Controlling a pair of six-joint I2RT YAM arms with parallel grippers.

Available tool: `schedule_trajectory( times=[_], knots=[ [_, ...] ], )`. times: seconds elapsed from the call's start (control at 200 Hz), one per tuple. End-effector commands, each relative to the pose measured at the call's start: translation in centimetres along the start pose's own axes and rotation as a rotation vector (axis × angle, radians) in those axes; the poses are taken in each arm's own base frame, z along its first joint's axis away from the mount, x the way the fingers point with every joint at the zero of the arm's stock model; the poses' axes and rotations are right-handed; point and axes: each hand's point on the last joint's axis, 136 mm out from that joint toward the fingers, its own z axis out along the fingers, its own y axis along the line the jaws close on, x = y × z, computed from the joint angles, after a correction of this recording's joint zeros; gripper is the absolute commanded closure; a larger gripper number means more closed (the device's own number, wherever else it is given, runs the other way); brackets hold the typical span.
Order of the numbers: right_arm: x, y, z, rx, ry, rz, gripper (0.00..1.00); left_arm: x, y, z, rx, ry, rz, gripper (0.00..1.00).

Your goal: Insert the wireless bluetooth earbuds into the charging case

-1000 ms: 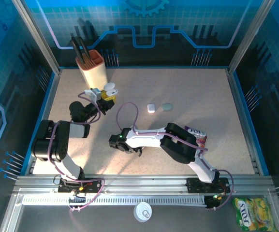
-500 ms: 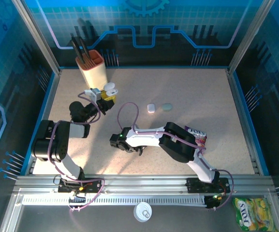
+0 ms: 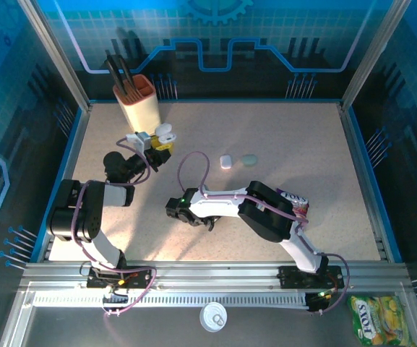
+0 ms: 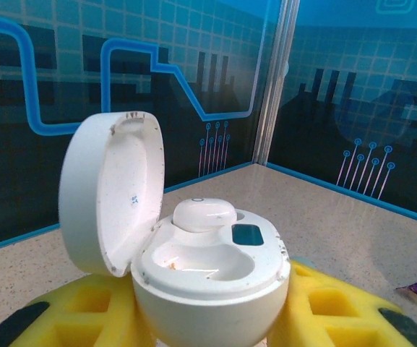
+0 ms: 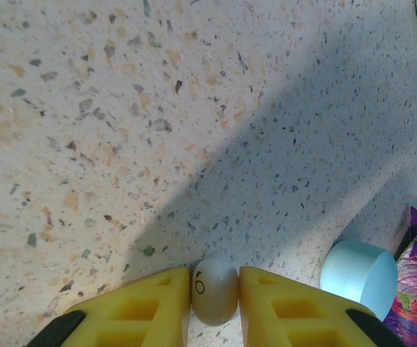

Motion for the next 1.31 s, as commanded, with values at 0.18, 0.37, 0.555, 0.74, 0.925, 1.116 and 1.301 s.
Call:
schedule_trajectory(
  times=[0.18,0.37,0.555,0.74,0.925,1.116,1.301],
  knots=[
    [0.2,-0.3,0.1,-0.03,0.015,0.025,0.82,-0.1,0.0,-0.2,0.003,-0.011,0.018,0.63],
    [-1.0,-1.6,-2.2,-0.141,-0.065,0.109,0.8,0.3,-0.2,0.1,0.006,-0.005,0.021,0.64],
    [-2.1,-2.9,-4.5,-0.392,-0.131,0.263,0.8,1.0,-0.8,1.1,0.022,0.006,0.015,0.64],
    [-3.6,-5.2,-6.9,-0.655,-0.203,0.428,0.79,1.5,-2.6,2.4,0.059,0.009,0.023,0.65],
    [-4.6,-8.5,-9.3,-0.899,-0.288,0.57,0.79,2.6,-5.6,3.6,0.11,0.023,0.048,0.65],
    [-5.5,-11.5,-11.6,-1.077,-0.402,0.64,0.79,3.7,-8.7,4.7,0.171,0.035,0.068,0.65],
    [-6.6,-13.9,-14.3,-1.144,-0.521,0.655,0.79,4.1,-11.5,5.6,0.233,0.036,0.07,0.65]
  ],
)
